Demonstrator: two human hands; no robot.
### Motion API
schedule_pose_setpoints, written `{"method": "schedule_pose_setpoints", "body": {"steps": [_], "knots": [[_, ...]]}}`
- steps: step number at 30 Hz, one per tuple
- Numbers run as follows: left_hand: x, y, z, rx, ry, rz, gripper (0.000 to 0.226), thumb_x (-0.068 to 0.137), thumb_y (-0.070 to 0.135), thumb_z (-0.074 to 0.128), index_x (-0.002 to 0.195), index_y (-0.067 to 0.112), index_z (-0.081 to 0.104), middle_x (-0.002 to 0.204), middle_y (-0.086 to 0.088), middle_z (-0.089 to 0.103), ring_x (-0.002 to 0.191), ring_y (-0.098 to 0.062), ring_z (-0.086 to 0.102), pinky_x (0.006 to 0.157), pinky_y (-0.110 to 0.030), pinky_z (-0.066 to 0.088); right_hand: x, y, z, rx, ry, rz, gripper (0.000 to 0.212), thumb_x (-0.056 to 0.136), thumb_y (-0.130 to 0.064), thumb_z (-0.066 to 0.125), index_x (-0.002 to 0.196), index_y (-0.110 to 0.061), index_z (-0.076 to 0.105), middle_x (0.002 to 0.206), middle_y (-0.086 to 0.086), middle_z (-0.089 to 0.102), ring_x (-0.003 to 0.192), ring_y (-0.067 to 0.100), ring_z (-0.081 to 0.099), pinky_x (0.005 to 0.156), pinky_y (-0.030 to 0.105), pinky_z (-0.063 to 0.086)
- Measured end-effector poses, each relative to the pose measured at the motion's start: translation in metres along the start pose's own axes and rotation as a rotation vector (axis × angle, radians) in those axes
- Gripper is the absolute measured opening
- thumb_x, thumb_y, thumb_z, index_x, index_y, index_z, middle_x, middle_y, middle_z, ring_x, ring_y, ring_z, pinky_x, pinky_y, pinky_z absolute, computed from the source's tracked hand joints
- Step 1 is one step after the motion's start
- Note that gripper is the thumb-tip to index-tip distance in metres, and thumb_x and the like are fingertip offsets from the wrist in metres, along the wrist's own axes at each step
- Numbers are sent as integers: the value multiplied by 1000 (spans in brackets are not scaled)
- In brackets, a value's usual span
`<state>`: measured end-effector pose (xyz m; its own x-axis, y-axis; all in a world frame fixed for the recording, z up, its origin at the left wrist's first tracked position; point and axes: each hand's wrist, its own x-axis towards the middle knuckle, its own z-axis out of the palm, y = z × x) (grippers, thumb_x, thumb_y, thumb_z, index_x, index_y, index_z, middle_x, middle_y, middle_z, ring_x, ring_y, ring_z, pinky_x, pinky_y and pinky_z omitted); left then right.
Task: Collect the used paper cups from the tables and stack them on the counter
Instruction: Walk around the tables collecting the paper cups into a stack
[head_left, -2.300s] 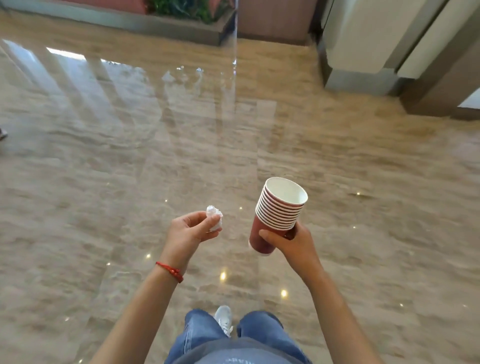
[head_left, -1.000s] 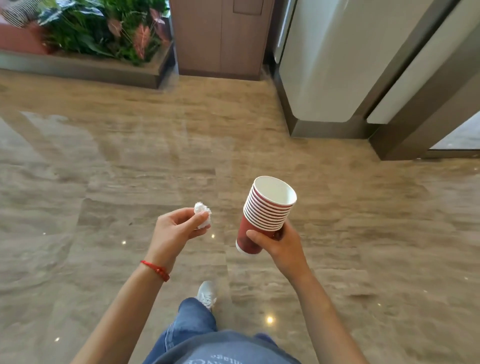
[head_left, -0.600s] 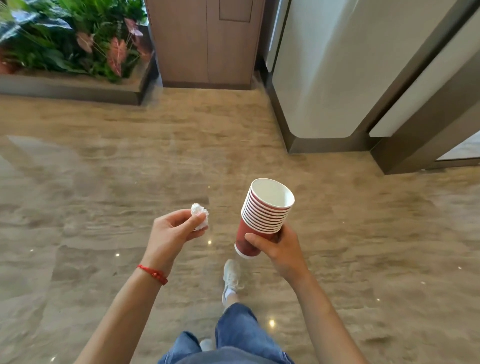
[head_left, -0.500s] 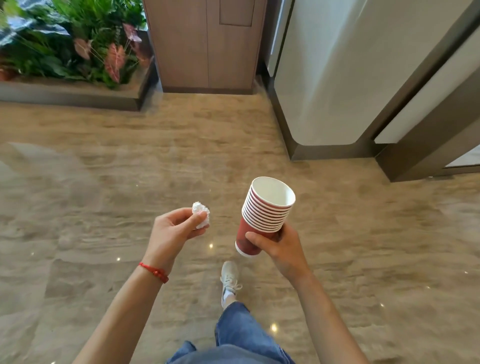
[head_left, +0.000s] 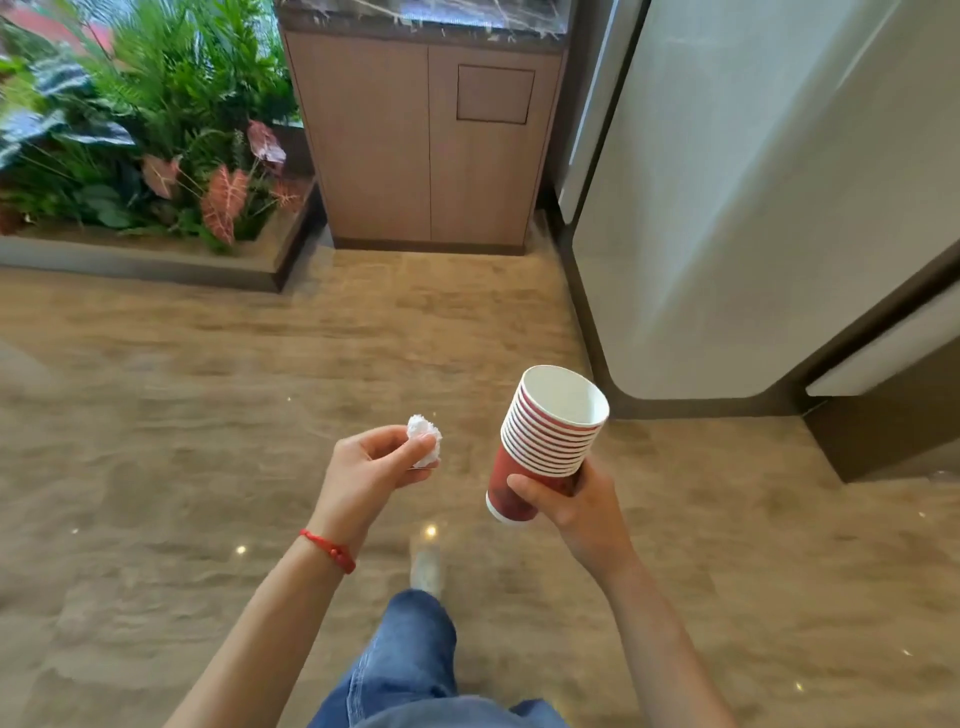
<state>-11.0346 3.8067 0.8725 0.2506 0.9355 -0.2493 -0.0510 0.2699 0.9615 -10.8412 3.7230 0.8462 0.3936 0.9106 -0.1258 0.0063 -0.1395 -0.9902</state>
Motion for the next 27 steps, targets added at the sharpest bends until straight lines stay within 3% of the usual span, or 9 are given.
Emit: {"method": "schedule_pose_setpoints", "body": {"steps": [5, 12, 22, 25, 27], "knots": [[129, 24, 19, -3, -12, 18, 11, 79, 14, 69, 70, 9, 73, 65, 1, 67, 69, -14, 66, 65, -21, 55, 128, -6, 3, 35, -13, 0, 45, 65, 0, 80, 103, -12, 60, 92, -5, 71, 85, 6, 67, 70, 17, 51], [315, 90, 46, 27, -50, 55, 14, 79, 16, 69, 77, 2, 72, 67, 2, 68, 71, -12, 66, 68, -22, 55, 316, -53, 3, 38, -2, -54, 48, 61, -10, 84, 103, -17, 61, 92, -11, 73, 86, 5, 67, 70, 16, 51], [521, 140, 91, 32, -29, 43, 11, 79, 16, 69, 79, 6, 73, 70, 1, 70, 73, -14, 68, 67, -22, 56, 532, -75, -11, 43, 41, -36, 51, 57, -23, 83, 103, -23, 61, 96, -12, 72, 89, 5, 67, 69, 15, 51], [592, 153, 110, 30, -4, 70, 8, 80, 16, 69, 74, 14, 75, 71, 0, 72, 73, -14, 69, 64, -20, 55, 605, -76, -15, 36, 16, -38, 54, 56, -20, 87, 104, -21, 61, 96, -10, 72, 90, 7, 67, 70, 16, 51], [639, 162, 125, 46, -6, 84, 10, 80, 18, 69, 73, 13, 75, 70, 1, 70, 73, -15, 68, 70, -25, 57, 656, -80, -19, 26, 1, -61, 51, 60, -15, 86, 104, -21, 62, 94, -12, 72, 88, 5, 67, 69, 15, 51]]}}
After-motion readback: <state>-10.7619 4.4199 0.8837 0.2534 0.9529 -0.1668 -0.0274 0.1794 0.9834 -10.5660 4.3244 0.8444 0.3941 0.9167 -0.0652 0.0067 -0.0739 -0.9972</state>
